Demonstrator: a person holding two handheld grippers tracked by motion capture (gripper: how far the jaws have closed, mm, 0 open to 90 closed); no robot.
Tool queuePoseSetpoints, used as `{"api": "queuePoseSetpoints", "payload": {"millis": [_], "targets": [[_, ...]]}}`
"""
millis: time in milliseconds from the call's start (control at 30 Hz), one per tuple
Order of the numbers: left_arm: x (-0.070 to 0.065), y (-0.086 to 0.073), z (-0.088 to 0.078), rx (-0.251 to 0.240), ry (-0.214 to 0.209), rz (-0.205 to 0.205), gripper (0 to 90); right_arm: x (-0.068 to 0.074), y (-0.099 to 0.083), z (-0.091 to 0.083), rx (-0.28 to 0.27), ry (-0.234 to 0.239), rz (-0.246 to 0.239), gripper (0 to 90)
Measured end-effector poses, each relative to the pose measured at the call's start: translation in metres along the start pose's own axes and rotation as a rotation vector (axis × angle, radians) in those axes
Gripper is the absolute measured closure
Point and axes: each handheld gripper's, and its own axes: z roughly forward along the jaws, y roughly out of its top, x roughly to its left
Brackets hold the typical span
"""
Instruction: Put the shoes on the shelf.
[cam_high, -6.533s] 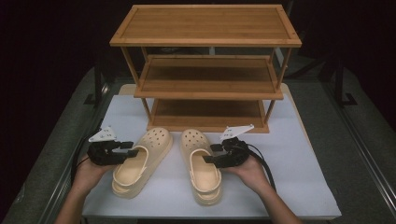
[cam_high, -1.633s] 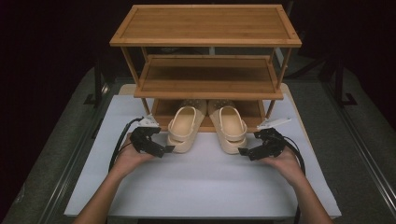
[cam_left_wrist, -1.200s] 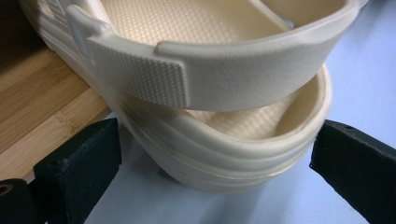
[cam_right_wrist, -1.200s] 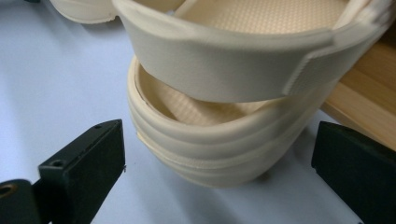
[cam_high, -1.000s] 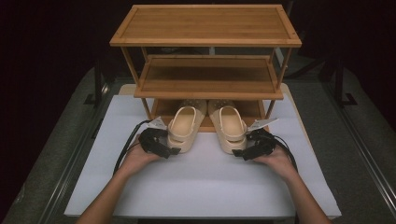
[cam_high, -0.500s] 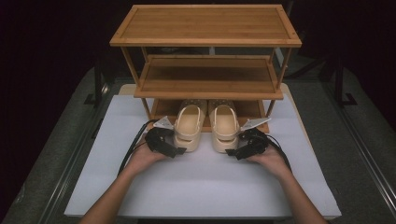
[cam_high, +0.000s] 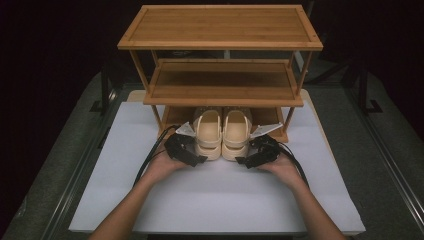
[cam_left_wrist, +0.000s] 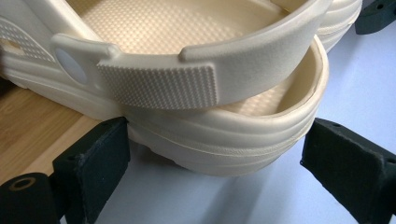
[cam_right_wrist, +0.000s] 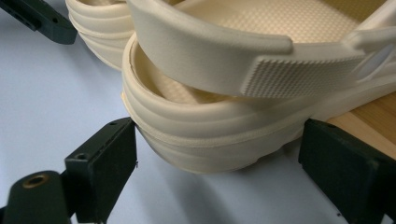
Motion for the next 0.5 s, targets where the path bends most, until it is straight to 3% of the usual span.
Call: {"api": "queuePoseSetpoints", "payload": {"millis": [300, 500], "targets": [[0.013, 0.013, 0.002, -0.006, 0.023, 0.014, 7.5, -0.013, 0.013, 0.003, -0.006, -0.002, 0.012, 11.6], [0.027, 0.021, 0.01, -0.018, 0.035, 0.001, 7.5, -0.023, 0.024, 0.01, -0.021, -0.036, 0.003, 11.5]]}}
